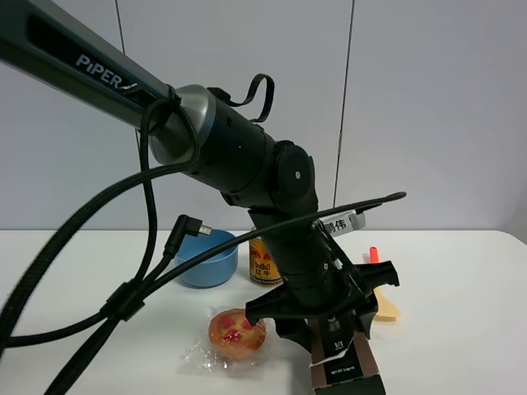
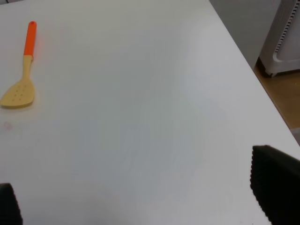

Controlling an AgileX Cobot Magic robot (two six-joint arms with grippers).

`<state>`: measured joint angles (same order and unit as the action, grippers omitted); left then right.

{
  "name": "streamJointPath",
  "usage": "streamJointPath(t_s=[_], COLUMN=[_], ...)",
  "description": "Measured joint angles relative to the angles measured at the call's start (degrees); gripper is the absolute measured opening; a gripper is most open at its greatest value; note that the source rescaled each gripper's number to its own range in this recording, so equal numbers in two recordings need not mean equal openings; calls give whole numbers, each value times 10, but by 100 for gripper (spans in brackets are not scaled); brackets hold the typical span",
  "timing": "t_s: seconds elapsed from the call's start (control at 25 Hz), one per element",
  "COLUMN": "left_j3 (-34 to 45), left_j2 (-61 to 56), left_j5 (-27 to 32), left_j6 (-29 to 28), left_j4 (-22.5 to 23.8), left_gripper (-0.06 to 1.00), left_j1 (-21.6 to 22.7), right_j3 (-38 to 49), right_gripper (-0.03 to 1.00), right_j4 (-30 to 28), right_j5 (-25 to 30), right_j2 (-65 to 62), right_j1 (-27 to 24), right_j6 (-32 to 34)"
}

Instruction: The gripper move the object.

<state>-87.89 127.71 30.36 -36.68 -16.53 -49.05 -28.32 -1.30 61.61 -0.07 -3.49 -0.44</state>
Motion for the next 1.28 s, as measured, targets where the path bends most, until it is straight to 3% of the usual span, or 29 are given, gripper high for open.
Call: streamJointPath(t_s=[0.56,0.6,0.68,0.72,0.8,0.96,1.28], left_j3=[-1,-1,-1,-1,-1,-1,-1], left_j2=[0,0,0,0,0,0,-17], left_j5=[-18,-24,-43,-49,-56,-57,-61], left_j6=[1,1,-1,-3,-14,-28,-33], left_j4=[23,27,33,36,39,43,81], left_gripper=[2,12,56,73,91,98,99], left_j1=[-1,-1,-1,-1,-1,-1,-10], right_j3=[0,0,0,0,0,0,0], right_gripper=[100,100,100,100,100,100,100], right_j4=[0,0,0,0,0,0,0], right_j5=[0,0,0,0,0,0,0], right_j2=[0,0,0,0,0,0,0], right_j1=[0,0,0,0,0,0,0], right_j6=[0,0,0,0,0,0,0])
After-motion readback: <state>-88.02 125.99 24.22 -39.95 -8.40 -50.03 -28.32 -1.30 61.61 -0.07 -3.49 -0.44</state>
